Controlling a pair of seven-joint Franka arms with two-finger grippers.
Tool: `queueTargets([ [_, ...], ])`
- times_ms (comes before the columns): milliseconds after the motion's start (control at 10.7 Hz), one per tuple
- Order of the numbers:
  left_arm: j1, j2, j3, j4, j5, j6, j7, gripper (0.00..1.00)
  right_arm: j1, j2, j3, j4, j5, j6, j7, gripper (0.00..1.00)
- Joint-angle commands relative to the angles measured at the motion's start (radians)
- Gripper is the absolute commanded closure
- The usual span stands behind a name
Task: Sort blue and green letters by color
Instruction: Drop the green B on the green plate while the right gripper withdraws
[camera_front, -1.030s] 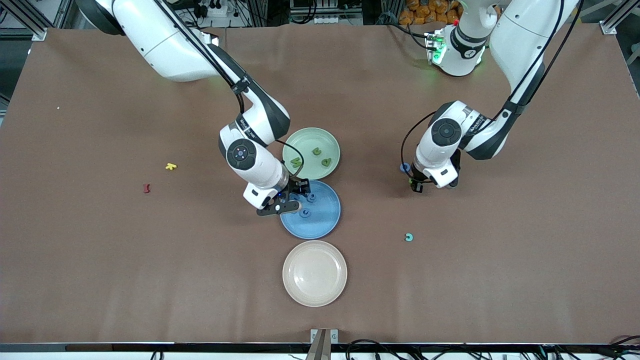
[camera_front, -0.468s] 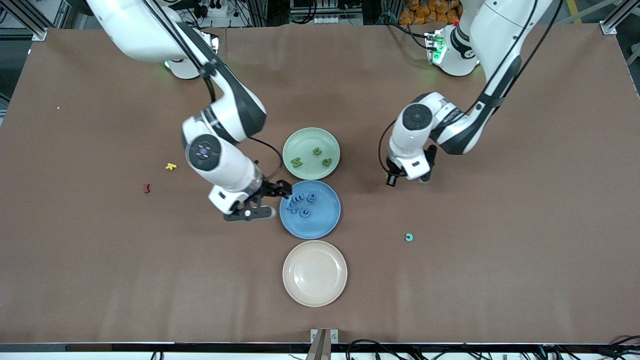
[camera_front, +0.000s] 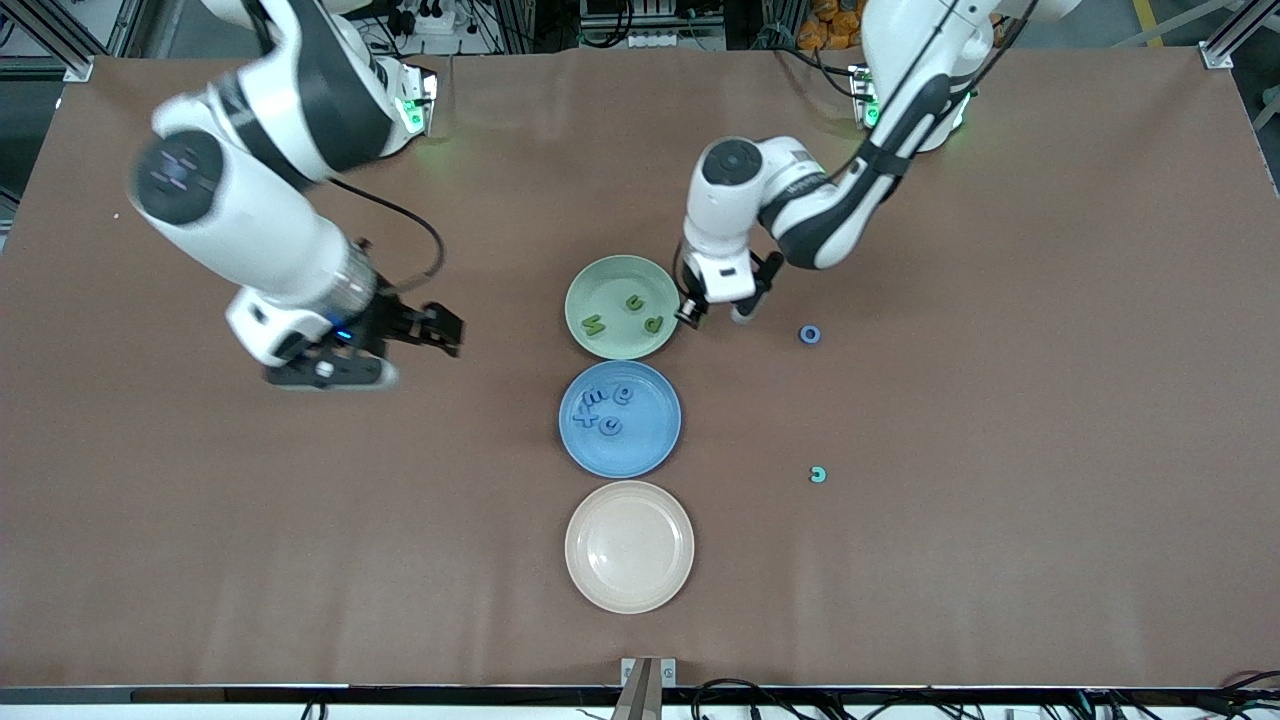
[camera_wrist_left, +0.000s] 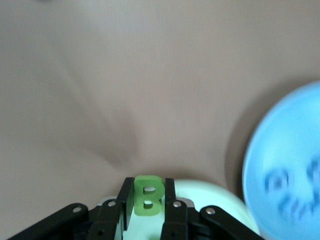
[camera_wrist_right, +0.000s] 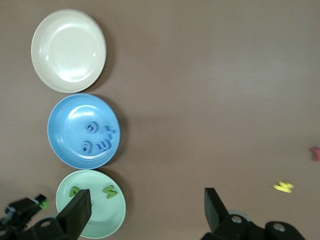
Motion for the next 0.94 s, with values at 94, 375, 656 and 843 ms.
queueTargets([
  [94,-0.144,0.039,0.020,0.076,0.032,-0.015,-0.099,0.35,-0.159,-0.217,-0.008,-0.030,-0.023,-0.156,-0.001,0.00],
  [375,-0.132,0.030,0.024,0.091,0.032,-0.094,-0.102,0.00,-0.130,-0.251,-0.161,0.033,-0.030,-0.216,-0.159,0.00],
  [656,-0.120,0.031,0.156,0.187,0.034,-0.183,-0.083,0.00,-0.194,-0.274,-0.192,0.048,-0.031,-0.254,-0.323,0.00],
  [843,-0.046,0.018,0.170,0.232,0.029,-0.249,0.046,0.00,-0.198,-0.268,-0.227,0.120,-0.031,-0.282,-0.343,0.00],
])
